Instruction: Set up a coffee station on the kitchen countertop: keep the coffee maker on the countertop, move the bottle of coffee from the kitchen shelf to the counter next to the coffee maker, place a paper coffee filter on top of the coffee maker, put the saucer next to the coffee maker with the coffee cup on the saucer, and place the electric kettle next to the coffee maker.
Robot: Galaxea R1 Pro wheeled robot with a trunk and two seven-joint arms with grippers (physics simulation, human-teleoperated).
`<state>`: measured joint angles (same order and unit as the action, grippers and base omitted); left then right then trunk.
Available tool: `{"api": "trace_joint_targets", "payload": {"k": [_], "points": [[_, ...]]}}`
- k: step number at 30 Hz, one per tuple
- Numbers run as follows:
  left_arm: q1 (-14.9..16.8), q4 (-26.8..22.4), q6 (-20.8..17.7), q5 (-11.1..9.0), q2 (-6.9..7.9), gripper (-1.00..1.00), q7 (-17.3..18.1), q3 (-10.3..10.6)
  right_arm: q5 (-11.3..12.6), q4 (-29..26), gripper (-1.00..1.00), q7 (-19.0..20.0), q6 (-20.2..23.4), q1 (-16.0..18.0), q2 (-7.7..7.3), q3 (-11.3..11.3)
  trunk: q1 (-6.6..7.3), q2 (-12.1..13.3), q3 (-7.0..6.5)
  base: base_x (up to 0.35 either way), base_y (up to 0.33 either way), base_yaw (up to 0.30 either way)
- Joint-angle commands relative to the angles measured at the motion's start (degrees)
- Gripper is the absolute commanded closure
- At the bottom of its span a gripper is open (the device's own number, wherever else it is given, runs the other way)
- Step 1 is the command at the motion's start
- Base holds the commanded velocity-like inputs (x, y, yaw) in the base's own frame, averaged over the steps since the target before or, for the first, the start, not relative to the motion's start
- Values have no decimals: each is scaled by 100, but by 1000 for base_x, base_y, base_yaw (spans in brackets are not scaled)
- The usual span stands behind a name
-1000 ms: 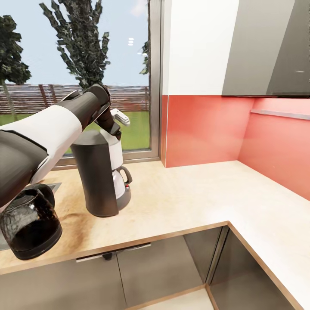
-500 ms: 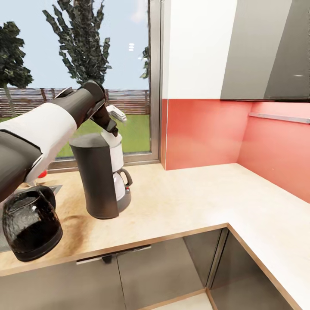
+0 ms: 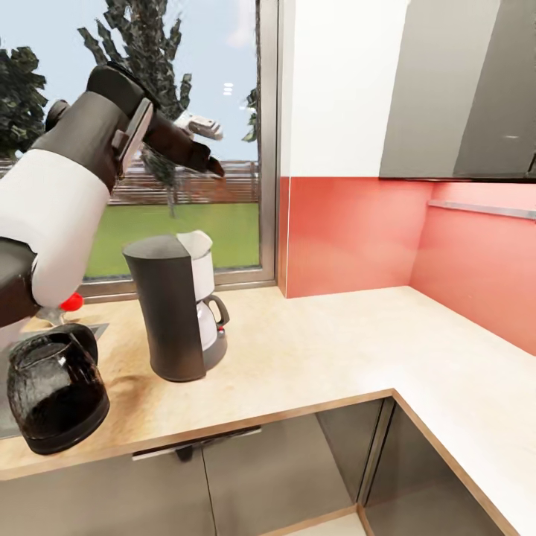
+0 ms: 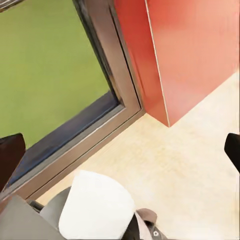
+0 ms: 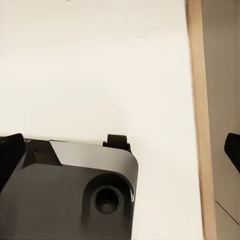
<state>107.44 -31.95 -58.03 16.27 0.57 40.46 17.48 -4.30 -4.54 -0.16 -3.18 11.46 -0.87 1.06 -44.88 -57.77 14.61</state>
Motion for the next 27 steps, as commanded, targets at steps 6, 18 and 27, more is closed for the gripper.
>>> {"api": "trace_joint_targets", "payload": {"k": [6,18,27], "points": [[5,-624,2,50,20,-100,59,-1354,-44,6,-100,12,-16,5,-19,7,-1,-4,5,0,0,0],[5,-726,2,43,21,-100,59,-1553,-44,-3,-100,7,-7,5,-27,0,-1,-4,4,-67,0,0],[5,-727,1,43,30,-100,64,-1555,-45,-3,-100,7,-8,5,-27,0,-1,-4,4,-310,0,0]]}}
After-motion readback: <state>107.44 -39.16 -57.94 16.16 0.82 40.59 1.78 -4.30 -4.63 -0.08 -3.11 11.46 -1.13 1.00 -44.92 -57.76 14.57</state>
